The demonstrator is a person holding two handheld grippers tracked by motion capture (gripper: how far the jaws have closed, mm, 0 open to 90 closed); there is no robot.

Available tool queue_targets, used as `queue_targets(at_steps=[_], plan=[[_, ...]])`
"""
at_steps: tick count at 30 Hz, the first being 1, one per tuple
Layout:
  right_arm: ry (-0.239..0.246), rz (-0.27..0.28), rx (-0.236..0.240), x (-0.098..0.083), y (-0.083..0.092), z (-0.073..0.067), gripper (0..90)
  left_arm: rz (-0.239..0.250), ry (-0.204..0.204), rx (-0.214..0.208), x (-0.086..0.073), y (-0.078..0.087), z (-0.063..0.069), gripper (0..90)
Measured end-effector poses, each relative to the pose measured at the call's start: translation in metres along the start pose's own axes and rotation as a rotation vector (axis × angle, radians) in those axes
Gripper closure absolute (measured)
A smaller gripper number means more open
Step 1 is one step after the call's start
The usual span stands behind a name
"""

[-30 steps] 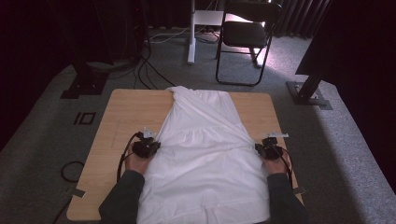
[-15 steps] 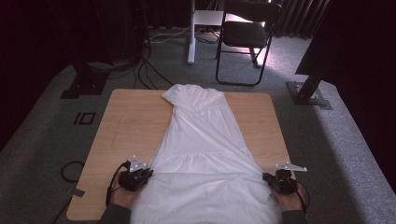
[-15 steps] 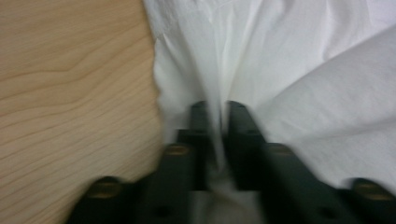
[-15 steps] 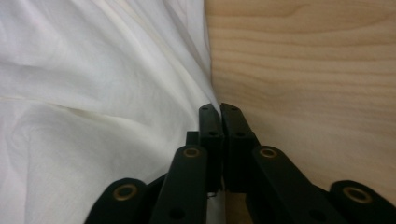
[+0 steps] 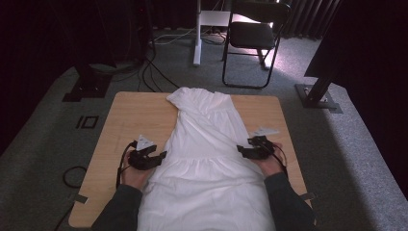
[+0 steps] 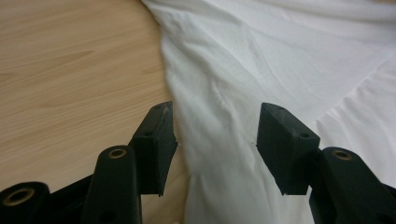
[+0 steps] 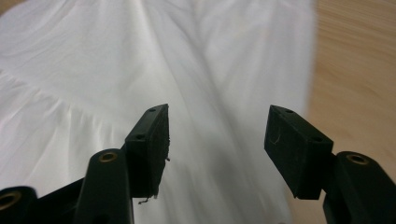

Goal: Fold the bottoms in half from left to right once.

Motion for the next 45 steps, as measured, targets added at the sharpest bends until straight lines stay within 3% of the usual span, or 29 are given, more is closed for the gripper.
queue_targets(at_steps=[3, 8, 10, 11, 13, 16, 17, 19, 21, 22, 27, 31, 33, 38, 41, 42, 44, 45], plan=[[0.031, -0.038, 0.034, 0.02, -0.035, -0.007, 38.7, -0.027, -0.004, -0.027, 0.001, -0.015, 0.007, 47.3], [0.05, -0.097, 0.03, 0.038, -0.077, -0.01, 40.7, -0.076, -0.044, -0.039, -0.004, -0.032, 0.017, 47.7], [0.041, -0.125, 0.059, 0.038, -0.09, -0.007, 54.8, -0.086, -0.042, -0.039, -0.006, -0.035, 0.017, 47.2], [0.047, -0.144, 0.062, 0.036, -0.094, -0.005, 71.4, -0.093, -0.037, -0.042, -0.008, -0.036, 0.017, 47.0], [0.058, -0.146, -0.001, 0.036, -0.093, 0.005, 87.3, -0.107, -0.039, -0.043, -0.01, -0.038, 0.017, 47.0], [-0.025, -0.02, -0.039, 0.048, -0.067, 0.026, 88.1, -0.114, -0.039, -0.053, -0.015, -0.038, 0.018, 46.7], [-0.04, 0.022, -0.076, 0.05, -0.053, 0.037, 88.2, -0.115, -0.03, -0.057, -0.016, -0.038, 0.018, 46.7], [-0.077, 0.048, -0.123, 0.047, -0.038, 0.057, 88.2, -0.103, -0.001, -0.073, -0.018, -0.038, 0.017, 46.3], [-0.165, 0.052, -0.097, 0.036, -0.033, 0.075, 88.1, -0.095, 0.015, -0.077, -0.019, -0.038, 0.019, 46.3], [-0.181, 0.036, -0.093, 0.029, -0.036, 0.079, 87.9, -0.093, 0.002, -0.07, -0.019, -0.038, 0.021, 46.3], [-0.193, -0.032, -0.098, 0.006, -0.063, 0.078, 87.3, -0.099, 0.013, -0.063, -0.014, -0.033, 0.018, 46.4], [-0.201, -0.069, -0.117, -0.001, -0.072, 0.079, 85.9, -0.036, -0.011, -0.04, 0.016, -0.02, 0.009, 44.1], [-0.22, -0.064, -0.109, -0.002, -0.072, 0.08, 85.6, -0.023, -0.025, -0.018, 0.034, -0.022, 0.004, 42.6], [-0.213, -0.054, -0.098, -0.002, -0.072, 0.082, 85.0, -0.081, -0.051, 0.012, 0.055, -0.063, 0.001, 41.1], [-0.228, -0.047, -0.093, -0.002, -0.072, 0.082, 85.2, -0.137, -0.044, 0.04, 0.049, -0.091, 0.002, 41.4], [-0.23, -0.047, -0.091, -0.003, -0.072, 0.082, 85.3, -0.167, -0.061, 0.053, 0.043, -0.099, 0.002, 42.0], [-0.232, -0.041, -0.089, -0.003, -0.072, 0.082, 85.5, -0.161, -0.052, 0.039, 0.039, -0.102, 0.003, 45.6], [-0.232, -0.038, -0.089, -0.004, -0.072, 0.082, 85.6, -0.161, -0.038, 0.022, 0.038, -0.101, 0.003, 51.7]])
Point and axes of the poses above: each handheld gripper's, and its own axes: y roughly backward along the jaws, x roughly out of its top, z roughly to its right, the point moved 6 cm from there along -y, roughly forward along the jaws, and after that the axes turned 6 degrees about x, right-handed, at the moved point
